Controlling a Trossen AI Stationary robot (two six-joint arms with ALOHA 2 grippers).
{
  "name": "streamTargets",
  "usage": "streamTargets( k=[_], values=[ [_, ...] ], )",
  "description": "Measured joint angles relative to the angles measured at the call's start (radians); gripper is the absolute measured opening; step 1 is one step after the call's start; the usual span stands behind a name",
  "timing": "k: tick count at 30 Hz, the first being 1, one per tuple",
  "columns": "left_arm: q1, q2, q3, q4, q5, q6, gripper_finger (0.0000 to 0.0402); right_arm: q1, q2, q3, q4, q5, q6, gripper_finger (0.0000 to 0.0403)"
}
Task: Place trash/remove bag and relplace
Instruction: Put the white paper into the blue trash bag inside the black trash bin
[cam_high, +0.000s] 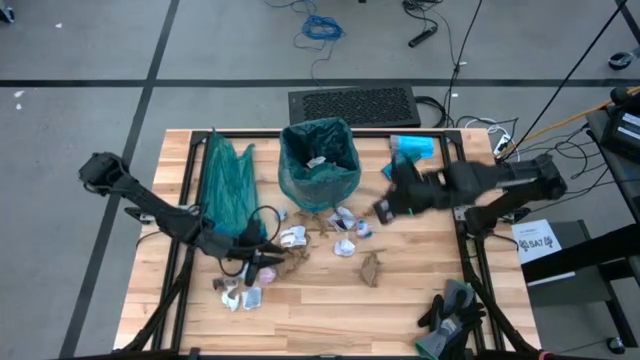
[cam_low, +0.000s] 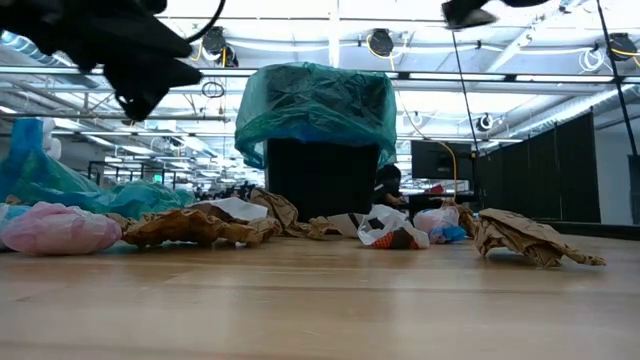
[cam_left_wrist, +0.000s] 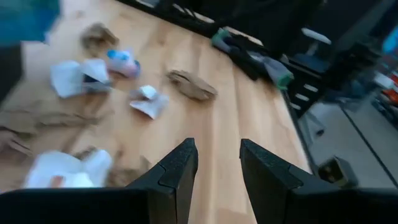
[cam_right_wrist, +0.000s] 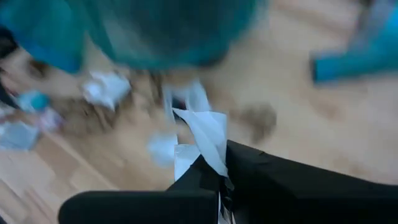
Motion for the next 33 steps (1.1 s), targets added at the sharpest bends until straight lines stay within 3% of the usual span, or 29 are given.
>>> streamTargets(
  k=[6,13,19,26,33],
  values=[
    [0.084,0.000,0.000,0.059,0.055,0.036,0.0127,-0.242,0.007,0.027,0.333,-0.092,-0.419,0.0000],
    [0.121,0.000,0.000,0.066,0.052,0.035,0.0127,-0.431,0.075,0.028,0.641,-0.233,-0.739,0.0000],
    [0.129,0.000,0.000,0.064,0.050,0.034,0.0127,-0.503,0.214,0.027,0.726,-0.357,-0.795,0.0014],
    [0.130,0.000,0.000,0.064,0.046,0.043,0.0127,-0.515,0.298,0.027,0.767,-0.427,-0.821,0.0097],
    [0.130,0.000,0.000,0.063,0.023,0.143,0.0127,-0.520,0.259,0.027,0.780,-0.428,-0.822,0.0163]
  ],
)
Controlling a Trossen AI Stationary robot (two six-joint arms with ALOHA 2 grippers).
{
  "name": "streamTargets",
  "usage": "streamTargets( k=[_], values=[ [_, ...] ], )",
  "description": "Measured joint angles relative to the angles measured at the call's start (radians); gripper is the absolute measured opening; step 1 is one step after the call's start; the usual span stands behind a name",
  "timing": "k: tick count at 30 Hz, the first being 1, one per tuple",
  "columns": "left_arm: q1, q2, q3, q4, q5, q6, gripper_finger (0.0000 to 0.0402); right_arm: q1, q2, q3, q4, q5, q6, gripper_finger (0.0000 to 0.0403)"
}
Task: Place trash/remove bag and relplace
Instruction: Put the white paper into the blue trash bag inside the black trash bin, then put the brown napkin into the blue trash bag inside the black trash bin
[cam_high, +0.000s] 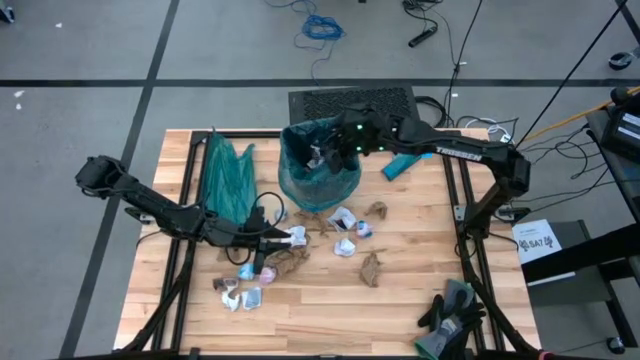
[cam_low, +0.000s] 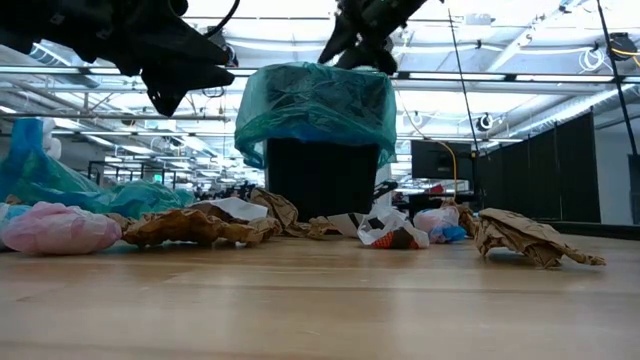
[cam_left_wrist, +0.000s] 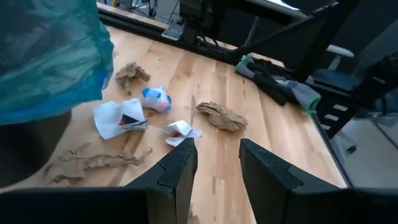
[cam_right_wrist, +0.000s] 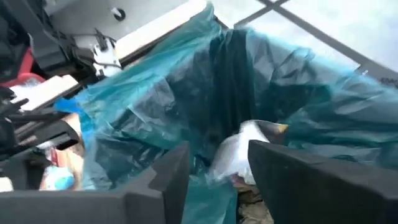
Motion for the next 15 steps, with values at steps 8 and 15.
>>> streamTargets(
  k=[8,15],
  values=[
    [0.004,-0.043,0.001,-0.093,0.027,0.048,0.0127,0.000,-0.126,0.001,-0.145,0.098,0.181,0.0168],
    [0.005,-0.239,0.001,-0.278,0.068,0.103,0.0127,0.039,-0.206,0.001,-0.607,0.197,0.364,0.0148]
  ],
)
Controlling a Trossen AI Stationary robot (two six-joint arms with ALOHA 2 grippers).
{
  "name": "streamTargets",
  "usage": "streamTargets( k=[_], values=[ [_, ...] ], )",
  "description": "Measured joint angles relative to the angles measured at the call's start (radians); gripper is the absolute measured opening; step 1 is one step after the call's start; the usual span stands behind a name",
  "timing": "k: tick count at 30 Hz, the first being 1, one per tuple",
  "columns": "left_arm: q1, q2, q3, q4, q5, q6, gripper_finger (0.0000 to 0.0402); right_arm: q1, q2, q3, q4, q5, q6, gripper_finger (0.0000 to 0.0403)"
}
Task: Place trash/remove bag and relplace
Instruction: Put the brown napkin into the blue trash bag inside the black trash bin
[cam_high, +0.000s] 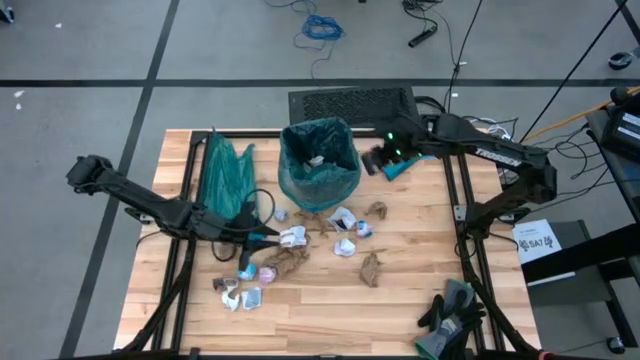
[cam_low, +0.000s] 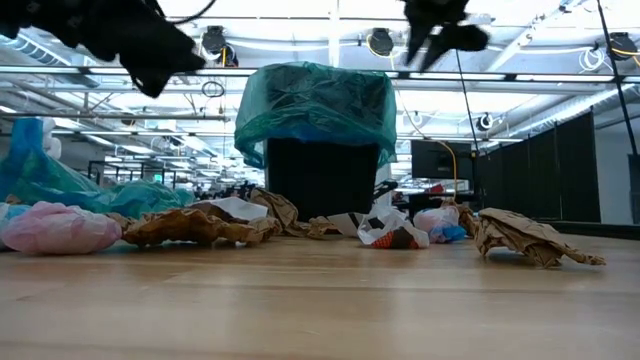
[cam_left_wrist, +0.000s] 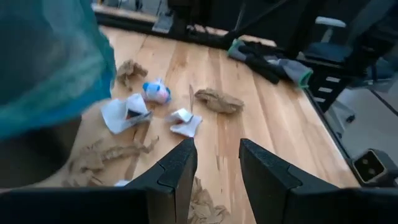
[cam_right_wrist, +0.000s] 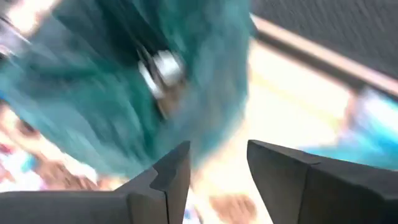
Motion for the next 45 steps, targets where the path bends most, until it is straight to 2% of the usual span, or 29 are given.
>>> streamTargets(
  k=[4,10,13,16,20,26,32,36,45],
  values=[
    [0.000,-0.111,0.000,-0.064,0.003,0.069,0.0127,0.063,-0.016,-0.040,-0.130,0.079,0.100,0.0147],
    [0.000,-0.193,0.000,-0.149,0.003,0.105,0.0127,0.120,-0.017,-0.231,-0.127,0.042,0.240,0.0146],
    [0.000,-0.203,0.000,-0.160,0.019,0.103,0.0127,0.144,-0.022,-0.377,0.006,-0.011,0.331,0.0146],
    [-0.001,-0.209,0.000,-0.162,0.048,0.102,0.0127,0.162,-0.046,-0.516,0.229,-0.063,0.384,0.0146],
    [-0.001,-0.209,0.000,-0.166,0.066,0.075,0.0127,0.160,-0.062,-0.653,0.378,-0.063,0.474,0.0146],
    [-0.003,-0.209,0.000,-0.169,0.066,0.075,0.0127,0.122,-0.067,-0.763,0.444,-0.114,0.478,0.0146],
    [-0.003,-0.209,0.000,-0.169,0.066,0.031,0.0127,0.073,-0.066,-0.824,0.572,-0.118,0.445,0.0146],
    [-0.003,-0.209,0.000,-0.168,0.066,0.023,0.0127,0.036,-0.066,-0.865,0.582,-0.128,0.435,0.0141],
    [-0.003,-0.209,0.000,-0.165,0.065,0.022,0.0127,0.020,-0.060,-0.967,0.773,-0.228,0.434,0.0122]
  ],
)
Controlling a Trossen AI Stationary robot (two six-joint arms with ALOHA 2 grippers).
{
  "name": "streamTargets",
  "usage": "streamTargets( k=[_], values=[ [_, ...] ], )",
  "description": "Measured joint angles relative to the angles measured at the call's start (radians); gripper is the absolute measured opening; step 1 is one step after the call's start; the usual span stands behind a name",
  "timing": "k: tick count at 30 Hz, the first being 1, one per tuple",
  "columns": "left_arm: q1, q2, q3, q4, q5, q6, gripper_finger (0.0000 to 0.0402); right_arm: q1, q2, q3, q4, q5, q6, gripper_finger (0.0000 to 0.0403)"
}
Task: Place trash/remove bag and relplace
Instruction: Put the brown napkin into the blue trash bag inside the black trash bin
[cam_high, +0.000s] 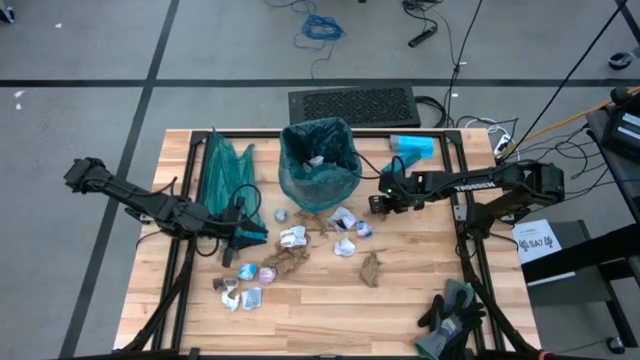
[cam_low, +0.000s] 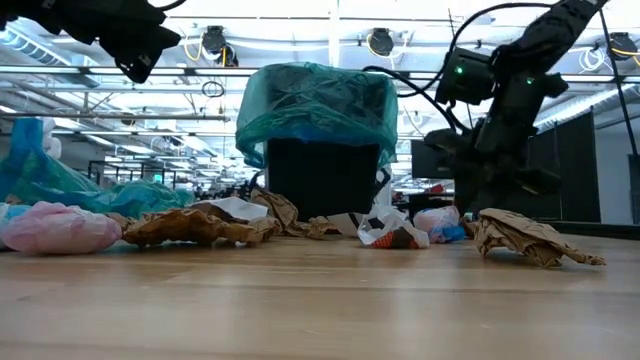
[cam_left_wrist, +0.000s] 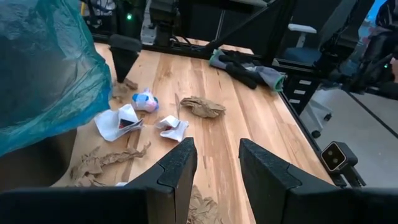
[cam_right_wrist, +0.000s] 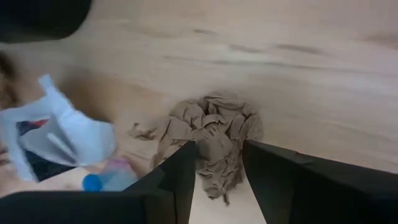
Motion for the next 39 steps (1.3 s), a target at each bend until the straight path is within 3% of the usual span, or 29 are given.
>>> streamTargets(
  k=[4,9,16,21,25,30,35,39],
  values=[
    [0.000,0.000,0.000,0.000,-0.001,0.000,0.0127,0.008,0.021,-0.024,0.007,-0.025,0.000,0.0094],
    [0.000,0.000,0.000,0.000,-0.001,0.000,0.0127,0.062,0.022,-0.034,-0.009,-0.020,-0.009,0.0012],
    [0.000,0.000,0.000,0.001,-0.003,0.000,0.0127,0.223,-0.103,-0.037,-0.097,-0.023,0.162,0.0002],
    [0.000,0.000,0.000,-0.007,-0.010,0.001,0.0127,0.339,-0.266,0.002,-0.302,0.022,0.296,0.0001],
    [0.000,0.001,0.000,-0.017,-0.028,0.008,0.0127,0.415,-0.349,0.158,-0.549,0.132,0.344,0.0001],
    [0.000,0.001,0.000,-0.019,-0.043,0.031,0.0127,0.469,-0.333,0.444,-0.757,0.301,0.315,0.0000],
    [0.000,0.001,0.000,-0.019,-0.043,0.030,0.0127,0.457,-0.226,0.719,-0.783,0.445,0.149,0.0000],
    [0.000,0.001,0.000,-0.018,-0.043,0.028,0.0127,0.398,-0.096,0.903,-0.726,0.489,-0.054,0.0000]
  ],
)
